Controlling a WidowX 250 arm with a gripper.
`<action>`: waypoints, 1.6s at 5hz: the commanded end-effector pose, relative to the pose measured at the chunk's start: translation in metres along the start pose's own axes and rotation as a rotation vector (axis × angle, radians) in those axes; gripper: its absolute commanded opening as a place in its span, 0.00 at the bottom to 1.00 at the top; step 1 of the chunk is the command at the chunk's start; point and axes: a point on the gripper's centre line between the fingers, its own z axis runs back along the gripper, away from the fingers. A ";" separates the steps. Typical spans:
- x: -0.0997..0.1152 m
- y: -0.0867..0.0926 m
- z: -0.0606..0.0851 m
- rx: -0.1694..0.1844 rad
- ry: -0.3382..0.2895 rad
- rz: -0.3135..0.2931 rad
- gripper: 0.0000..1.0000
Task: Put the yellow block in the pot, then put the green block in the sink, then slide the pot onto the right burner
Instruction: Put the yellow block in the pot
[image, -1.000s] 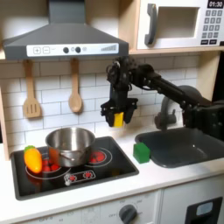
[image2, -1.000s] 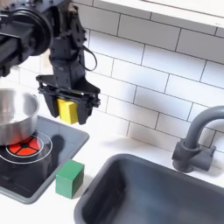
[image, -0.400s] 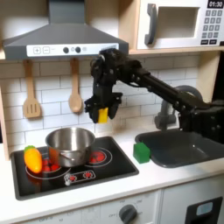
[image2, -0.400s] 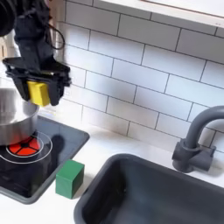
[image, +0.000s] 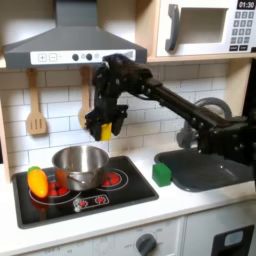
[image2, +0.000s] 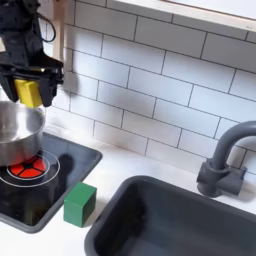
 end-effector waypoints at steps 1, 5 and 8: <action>0.011 0.019 -0.025 0.042 0.052 0.048 0.00; 0.004 0.036 -0.025 0.058 0.087 0.092 0.00; -0.001 0.039 -0.045 0.063 0.145 0.102 0.00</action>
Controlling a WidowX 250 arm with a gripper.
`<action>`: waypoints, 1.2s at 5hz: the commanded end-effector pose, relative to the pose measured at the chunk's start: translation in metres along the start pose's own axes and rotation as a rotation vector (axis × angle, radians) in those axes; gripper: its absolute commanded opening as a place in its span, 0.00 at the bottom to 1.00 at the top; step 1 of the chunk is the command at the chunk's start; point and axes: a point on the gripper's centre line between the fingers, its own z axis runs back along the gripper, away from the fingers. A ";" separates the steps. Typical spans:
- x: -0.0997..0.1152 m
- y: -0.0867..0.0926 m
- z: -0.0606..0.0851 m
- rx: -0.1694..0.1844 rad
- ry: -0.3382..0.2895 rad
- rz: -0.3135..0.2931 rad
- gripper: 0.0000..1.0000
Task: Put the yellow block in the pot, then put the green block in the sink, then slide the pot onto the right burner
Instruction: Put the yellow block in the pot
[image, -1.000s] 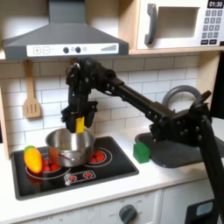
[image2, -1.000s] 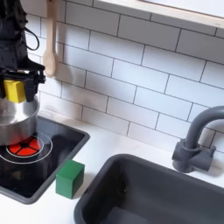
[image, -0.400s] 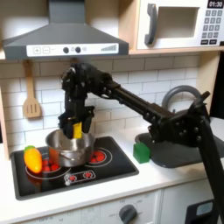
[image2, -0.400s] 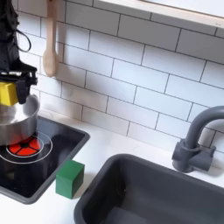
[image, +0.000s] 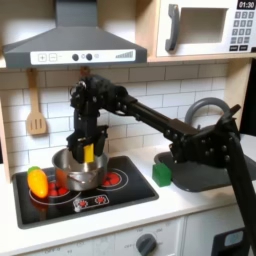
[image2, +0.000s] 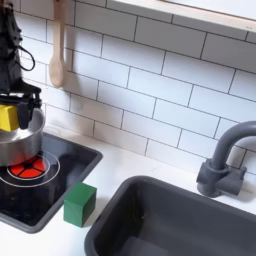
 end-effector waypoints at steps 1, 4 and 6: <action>-0.001 0.005 -0.004 0.006 0.016 0.014 0.00; -0.001 0.006 -0.013 0.037 0.042 0.013 0.00; 0.001 0.008 -0.022 0.035 0.067 0.020 0.00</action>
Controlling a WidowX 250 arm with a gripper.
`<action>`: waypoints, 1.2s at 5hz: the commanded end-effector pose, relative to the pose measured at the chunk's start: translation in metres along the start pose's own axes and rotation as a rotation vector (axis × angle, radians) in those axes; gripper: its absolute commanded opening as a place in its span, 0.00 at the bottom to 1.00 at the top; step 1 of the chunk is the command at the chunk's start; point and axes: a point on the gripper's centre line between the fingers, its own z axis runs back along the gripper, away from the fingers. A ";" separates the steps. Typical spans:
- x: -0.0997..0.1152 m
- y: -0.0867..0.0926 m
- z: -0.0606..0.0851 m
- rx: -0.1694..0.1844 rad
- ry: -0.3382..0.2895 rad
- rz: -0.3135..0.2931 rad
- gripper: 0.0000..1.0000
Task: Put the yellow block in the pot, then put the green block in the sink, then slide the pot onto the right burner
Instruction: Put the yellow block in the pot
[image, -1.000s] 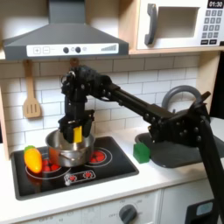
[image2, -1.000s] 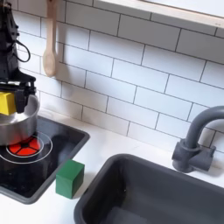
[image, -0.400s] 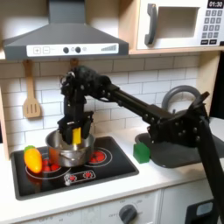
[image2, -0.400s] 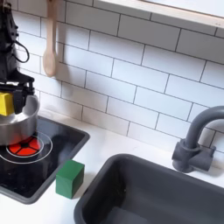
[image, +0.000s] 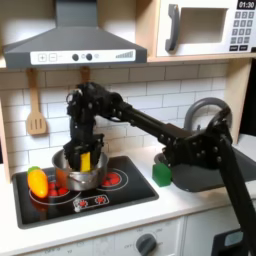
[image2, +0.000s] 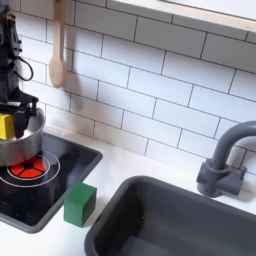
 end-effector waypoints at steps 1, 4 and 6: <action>0.002 0.000 0.006 -0.002 -0.010 -0.006 1.00; 0.003 -0.007 0.022 -0.015 -0.045 -0.033 1.00; -0.008 -0.022 0.046 -0.049 -0.098 -0.080 1.00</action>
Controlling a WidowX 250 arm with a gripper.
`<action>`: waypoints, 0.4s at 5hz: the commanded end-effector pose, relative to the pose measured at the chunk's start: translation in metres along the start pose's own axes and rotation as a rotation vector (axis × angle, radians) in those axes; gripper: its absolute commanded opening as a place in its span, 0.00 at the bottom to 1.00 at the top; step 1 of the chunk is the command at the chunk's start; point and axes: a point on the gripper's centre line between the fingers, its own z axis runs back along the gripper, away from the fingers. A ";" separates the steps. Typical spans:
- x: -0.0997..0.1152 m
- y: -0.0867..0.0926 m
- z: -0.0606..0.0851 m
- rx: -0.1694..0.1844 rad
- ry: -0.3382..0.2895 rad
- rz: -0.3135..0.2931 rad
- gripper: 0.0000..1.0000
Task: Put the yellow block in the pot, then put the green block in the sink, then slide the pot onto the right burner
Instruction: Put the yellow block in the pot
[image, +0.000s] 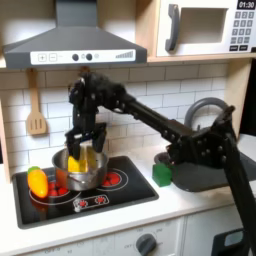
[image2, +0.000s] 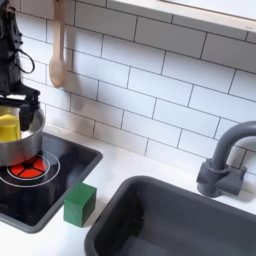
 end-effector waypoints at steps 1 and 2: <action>-0.018 -0.025 0.016 -0.030 -0.024 -0.073 1.00; -0.030 -0.049 0.018 -0.055 -0.021 -0.134 1.00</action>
